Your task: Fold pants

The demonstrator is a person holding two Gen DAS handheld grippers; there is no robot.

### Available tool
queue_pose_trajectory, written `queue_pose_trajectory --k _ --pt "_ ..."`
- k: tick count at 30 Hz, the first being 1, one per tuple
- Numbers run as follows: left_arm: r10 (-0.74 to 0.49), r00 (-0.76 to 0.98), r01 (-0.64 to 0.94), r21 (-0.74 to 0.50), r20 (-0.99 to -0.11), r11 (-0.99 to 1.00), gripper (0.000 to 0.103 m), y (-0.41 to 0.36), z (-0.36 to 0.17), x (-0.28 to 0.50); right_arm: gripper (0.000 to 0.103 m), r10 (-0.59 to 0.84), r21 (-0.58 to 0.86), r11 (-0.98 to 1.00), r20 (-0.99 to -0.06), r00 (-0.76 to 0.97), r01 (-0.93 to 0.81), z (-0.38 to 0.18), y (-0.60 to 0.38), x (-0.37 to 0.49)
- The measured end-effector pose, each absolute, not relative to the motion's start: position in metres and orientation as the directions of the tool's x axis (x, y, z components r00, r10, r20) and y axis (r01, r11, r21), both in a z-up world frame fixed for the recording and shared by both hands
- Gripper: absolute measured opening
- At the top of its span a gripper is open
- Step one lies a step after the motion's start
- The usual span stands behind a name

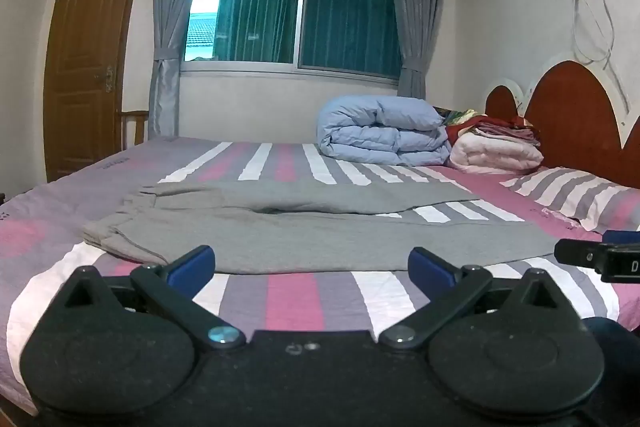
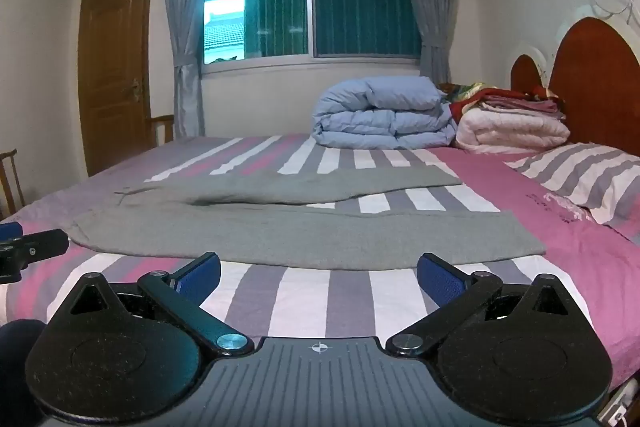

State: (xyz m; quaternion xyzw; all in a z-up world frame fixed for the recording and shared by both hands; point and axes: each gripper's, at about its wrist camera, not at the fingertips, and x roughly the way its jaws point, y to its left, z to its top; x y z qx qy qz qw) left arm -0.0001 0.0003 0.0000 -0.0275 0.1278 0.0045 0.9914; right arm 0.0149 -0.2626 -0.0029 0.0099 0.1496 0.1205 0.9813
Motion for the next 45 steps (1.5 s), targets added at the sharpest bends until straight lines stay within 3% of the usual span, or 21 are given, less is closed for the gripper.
queue_pose_trajectory --k 45 --pt "0.005 0.961 -0.017 -0.04 -0.278 0.999 0.097 0.003 -0.005 0.001 0.103 0.24 0.074 0.971 -0.315 0.918 -0.229 -0.005 -0.266 0.019"
